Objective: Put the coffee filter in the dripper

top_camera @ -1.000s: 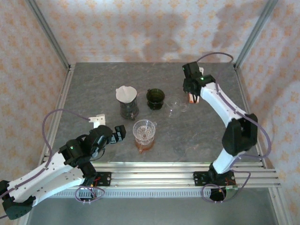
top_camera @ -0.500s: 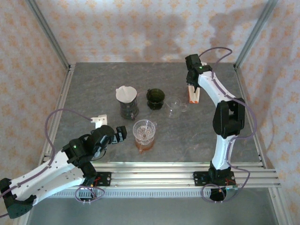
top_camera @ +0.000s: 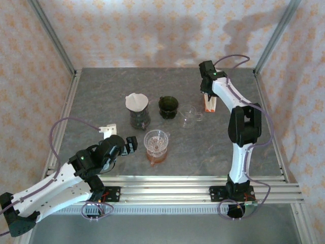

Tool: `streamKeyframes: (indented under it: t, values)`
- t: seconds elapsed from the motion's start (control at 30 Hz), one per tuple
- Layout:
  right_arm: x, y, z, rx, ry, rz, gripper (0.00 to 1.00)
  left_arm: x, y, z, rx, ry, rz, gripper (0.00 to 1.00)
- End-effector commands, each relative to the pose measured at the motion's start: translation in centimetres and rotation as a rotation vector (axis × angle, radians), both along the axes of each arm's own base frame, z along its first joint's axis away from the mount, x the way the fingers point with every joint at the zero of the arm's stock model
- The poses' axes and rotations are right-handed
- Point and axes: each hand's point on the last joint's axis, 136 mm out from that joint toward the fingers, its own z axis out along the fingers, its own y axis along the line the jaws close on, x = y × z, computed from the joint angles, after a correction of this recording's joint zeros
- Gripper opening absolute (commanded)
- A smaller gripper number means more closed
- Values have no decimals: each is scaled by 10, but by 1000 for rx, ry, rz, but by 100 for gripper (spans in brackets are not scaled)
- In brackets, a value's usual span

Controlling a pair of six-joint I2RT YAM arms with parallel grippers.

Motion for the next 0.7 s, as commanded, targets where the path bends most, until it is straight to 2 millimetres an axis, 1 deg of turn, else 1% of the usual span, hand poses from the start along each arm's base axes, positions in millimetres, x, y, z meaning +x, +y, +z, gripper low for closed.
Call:
streamKeyframes:
  t: [0.0, 0.33, 0.67]
  values:
    - [12, -6, 13, 6, -55, -39, 24, 2, -1, -2, 0, -5, 2, 100]
    - [17, -6, 8, 3, -48, -48, 23, 2, -1, -4, 5, 0, 2, 100]
    - [17, -9, 1, -13, -28, -55, 20, 2, 0, -5, 6, 1, 3, 100]
